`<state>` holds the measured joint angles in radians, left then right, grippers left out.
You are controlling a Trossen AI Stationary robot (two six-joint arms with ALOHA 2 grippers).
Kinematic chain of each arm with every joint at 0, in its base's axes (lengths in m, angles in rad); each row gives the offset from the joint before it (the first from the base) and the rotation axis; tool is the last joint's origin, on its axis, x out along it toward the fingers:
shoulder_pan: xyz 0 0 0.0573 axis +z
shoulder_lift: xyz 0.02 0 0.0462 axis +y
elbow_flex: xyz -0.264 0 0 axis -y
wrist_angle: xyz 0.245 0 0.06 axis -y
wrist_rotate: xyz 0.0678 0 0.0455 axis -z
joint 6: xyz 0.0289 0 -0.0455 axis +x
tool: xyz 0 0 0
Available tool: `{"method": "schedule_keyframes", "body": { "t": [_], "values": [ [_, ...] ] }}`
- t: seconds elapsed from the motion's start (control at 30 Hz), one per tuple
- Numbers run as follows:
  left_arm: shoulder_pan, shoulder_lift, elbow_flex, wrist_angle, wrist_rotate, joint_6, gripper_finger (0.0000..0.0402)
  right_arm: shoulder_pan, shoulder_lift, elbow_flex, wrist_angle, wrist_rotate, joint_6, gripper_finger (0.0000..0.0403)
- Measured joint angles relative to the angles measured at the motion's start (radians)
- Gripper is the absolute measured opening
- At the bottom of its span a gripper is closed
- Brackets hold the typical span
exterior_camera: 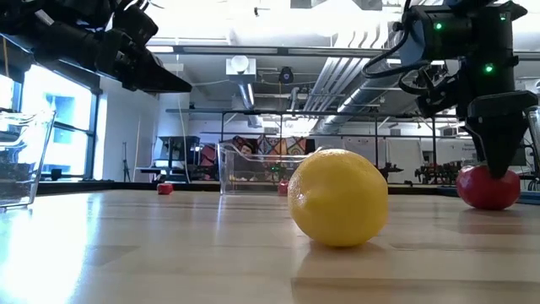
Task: Sort produce into baskets
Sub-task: Put the red tomato into the bottom left transparent bin
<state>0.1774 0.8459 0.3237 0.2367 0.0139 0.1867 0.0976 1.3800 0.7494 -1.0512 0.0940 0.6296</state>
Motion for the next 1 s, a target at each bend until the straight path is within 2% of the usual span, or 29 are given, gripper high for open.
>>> {"method": "schedule_keyframes", "body": {
  "t": [0.37, 0.83, 1.0],
  "values": [
    [0.000, 0.000, 0.000, 0.000, 0.000, 0.000, 0.0001, 0.000, 0.005, 0.008, 0.008, -0.005, 0.001, 0.0273],
    [0.000, 0.000, 0.000, 0.000, 0.000, 0.000, 0.0001, 0.000, 0.011, 0.150, 0.002, 0.005, -0.037, 0.0172],
    [0.000, 0.000, 0.000, 0.000, 0.000, 0.000, 0.0001, 0.000, 0.010, 0.170, 0.084, 0.010, -0.079, 0.0129]
  ]
}}
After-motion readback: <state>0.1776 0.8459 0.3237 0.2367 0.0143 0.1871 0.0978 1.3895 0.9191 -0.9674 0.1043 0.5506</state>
